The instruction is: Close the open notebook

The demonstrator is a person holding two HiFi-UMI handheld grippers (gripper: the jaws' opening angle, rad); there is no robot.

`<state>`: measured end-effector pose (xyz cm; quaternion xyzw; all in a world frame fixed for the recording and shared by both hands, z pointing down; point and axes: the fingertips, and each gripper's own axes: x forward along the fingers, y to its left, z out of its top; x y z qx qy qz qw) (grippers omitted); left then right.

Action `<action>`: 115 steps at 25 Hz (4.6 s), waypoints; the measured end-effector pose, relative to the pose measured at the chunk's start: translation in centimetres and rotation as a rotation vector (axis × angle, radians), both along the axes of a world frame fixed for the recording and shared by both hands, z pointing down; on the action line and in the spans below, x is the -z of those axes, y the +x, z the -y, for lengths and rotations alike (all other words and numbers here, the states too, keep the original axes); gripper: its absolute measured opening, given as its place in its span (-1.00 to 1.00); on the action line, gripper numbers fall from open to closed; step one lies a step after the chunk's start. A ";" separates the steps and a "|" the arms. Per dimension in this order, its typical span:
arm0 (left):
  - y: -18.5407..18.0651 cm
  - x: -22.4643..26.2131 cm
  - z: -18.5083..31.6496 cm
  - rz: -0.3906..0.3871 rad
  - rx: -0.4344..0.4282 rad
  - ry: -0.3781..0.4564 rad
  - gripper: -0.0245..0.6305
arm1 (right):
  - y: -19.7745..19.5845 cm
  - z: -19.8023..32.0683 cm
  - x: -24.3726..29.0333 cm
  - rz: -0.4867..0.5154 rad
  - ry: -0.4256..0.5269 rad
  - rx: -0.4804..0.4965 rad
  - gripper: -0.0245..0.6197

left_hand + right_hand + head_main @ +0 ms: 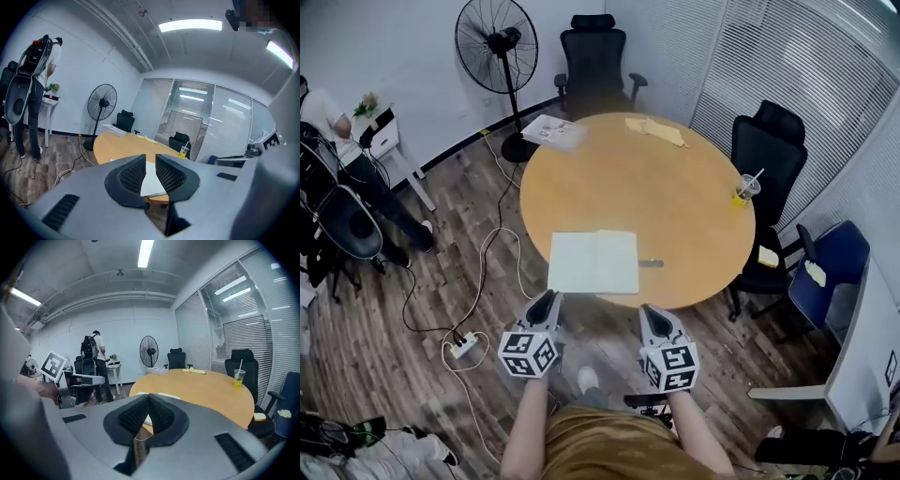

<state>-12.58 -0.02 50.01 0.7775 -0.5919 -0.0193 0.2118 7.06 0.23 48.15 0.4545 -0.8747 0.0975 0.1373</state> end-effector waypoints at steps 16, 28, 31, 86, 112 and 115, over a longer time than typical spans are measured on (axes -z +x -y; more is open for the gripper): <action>-3.2 -5.0 8.4 -0.046 -0.031 -0.097 -0.68 | 3.2 7.9 -1.3 -0.071 -0.025 -0.168 -0.89; -3.5 -5.4 11.5 -0.039 -0.006 -0.101 -0.68 | 1.0 10.5 -3.3 -0.062 -0.066 -0.103 -0.89; -3.8 -6.4 11.8 -0.038 0.005 -0.127 -0.68 | 0.8 11.1 -3.9 -0.066 -0.082 -0.093 -0.89; -5.3 -21.3 8.3 -0.531 0.230 -0.427 -0.38 | -1.0 14.6 -12.6 -0.167 -0.280 0.081 -0.89; -5.2 -17.4 8.1 -0.434 0.154 -0.341 -0.61 | -1.1 12.6 -9.8 -0.142 -0.208 0.052 -0.89; -5.2 -16.8 8.1 -0.429 0.138 -0.327 -0.64 | -1.0 12.2 -9.1 -0.137 -0.194 0.042 -0.89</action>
